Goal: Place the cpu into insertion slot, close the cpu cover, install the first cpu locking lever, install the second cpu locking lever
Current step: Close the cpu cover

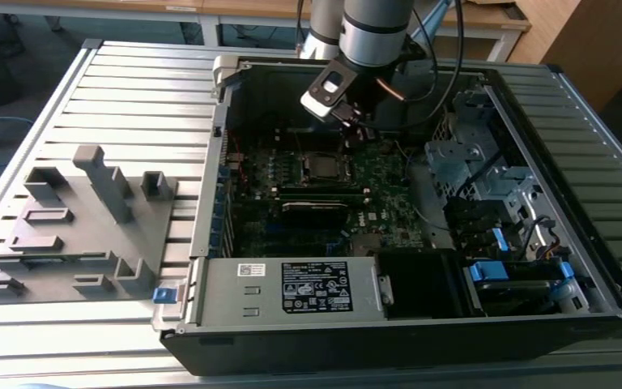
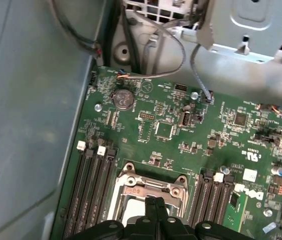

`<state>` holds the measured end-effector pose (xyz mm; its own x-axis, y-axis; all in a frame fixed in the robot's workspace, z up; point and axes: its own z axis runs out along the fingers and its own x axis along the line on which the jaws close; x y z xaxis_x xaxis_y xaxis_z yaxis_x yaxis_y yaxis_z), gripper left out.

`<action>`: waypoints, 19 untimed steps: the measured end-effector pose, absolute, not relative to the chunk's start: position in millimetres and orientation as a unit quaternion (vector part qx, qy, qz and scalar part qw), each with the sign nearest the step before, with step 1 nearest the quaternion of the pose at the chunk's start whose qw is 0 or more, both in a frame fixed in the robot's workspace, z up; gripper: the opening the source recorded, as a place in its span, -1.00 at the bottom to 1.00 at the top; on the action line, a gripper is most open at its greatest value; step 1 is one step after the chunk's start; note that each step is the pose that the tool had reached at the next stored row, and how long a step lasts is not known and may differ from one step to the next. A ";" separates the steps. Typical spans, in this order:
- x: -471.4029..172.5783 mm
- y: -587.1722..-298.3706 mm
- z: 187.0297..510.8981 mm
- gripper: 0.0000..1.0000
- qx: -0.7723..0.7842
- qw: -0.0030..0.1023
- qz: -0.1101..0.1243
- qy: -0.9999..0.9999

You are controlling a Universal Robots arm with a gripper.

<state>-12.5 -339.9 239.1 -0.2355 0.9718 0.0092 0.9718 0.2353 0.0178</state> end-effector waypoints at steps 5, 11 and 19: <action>-12.8 -339.9 239.1 -0.79 0.596 0.002 0.010 0.803; -12.8 -339.9 239.0 -0.79 0.566 0.001 0.010 0.825; -12.8 -339.9 238.9 -0.79 0.518 0.001 0.010 0.855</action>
<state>-12.8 -339.9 238.9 -0.4631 0.8863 0.0092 0.8862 0.4629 0.0178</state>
